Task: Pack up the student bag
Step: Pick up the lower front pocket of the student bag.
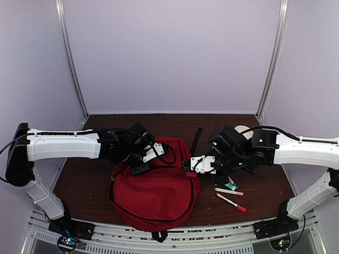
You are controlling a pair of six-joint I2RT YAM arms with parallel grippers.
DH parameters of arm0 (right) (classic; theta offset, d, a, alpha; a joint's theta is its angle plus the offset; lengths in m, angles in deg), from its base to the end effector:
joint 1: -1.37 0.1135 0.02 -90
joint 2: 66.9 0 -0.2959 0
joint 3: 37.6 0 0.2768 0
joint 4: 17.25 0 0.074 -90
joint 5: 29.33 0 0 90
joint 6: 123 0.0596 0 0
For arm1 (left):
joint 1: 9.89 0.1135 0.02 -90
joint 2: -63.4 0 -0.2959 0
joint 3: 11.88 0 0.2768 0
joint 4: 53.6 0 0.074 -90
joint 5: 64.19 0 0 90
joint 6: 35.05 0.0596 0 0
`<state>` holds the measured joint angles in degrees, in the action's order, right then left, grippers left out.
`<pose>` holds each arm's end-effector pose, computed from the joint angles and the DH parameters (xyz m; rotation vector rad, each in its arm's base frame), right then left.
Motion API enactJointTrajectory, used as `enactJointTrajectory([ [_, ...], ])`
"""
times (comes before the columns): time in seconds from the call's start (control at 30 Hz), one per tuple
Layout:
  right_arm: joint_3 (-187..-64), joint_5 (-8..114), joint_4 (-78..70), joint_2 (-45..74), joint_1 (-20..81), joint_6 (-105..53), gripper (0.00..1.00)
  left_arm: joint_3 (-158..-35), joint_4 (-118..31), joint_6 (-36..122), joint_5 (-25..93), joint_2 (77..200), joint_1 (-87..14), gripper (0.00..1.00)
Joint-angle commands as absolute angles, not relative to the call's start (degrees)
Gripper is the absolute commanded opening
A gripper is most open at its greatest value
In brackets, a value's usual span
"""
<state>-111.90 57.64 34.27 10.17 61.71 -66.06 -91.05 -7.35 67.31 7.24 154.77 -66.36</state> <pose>0.1498 0.2694 0.2801 -1.8604 1.7235 0.2578 0.2179 -0.2945 0.2396 1.3242 2.1382 0.1142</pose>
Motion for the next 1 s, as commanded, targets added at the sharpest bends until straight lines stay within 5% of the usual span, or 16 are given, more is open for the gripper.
enactJointTrajectory([
  [0.0, -116.2, 55.2, 33.6, 11.9, 61.4, -66.5, 0.04, -95.5, -11.0, 70.1, -0.4, 157.8, -66.4, 0.52],
  [0.17, -121.8, 54.1, 34.8, 14.7, 62.0, -67.5, 0.04, -97.5, -12.9, 71.1, -2.4, 156.8, -66.4, 0.42],
  [0.4, -122.5, 53.7, 35.3, 14.9, 62.2, -67.3, 0.04, -95.2, -7.2, 71.9, 14.4, 154.5, -66.9, 0.54],
  [0.97, -120.6, 53.6, 34.2, 13.7, 62.3, -66.2, 0.04, -99.1, -6.0, 73.1, 1.2, 164.0, -69.8, 0.54],
])
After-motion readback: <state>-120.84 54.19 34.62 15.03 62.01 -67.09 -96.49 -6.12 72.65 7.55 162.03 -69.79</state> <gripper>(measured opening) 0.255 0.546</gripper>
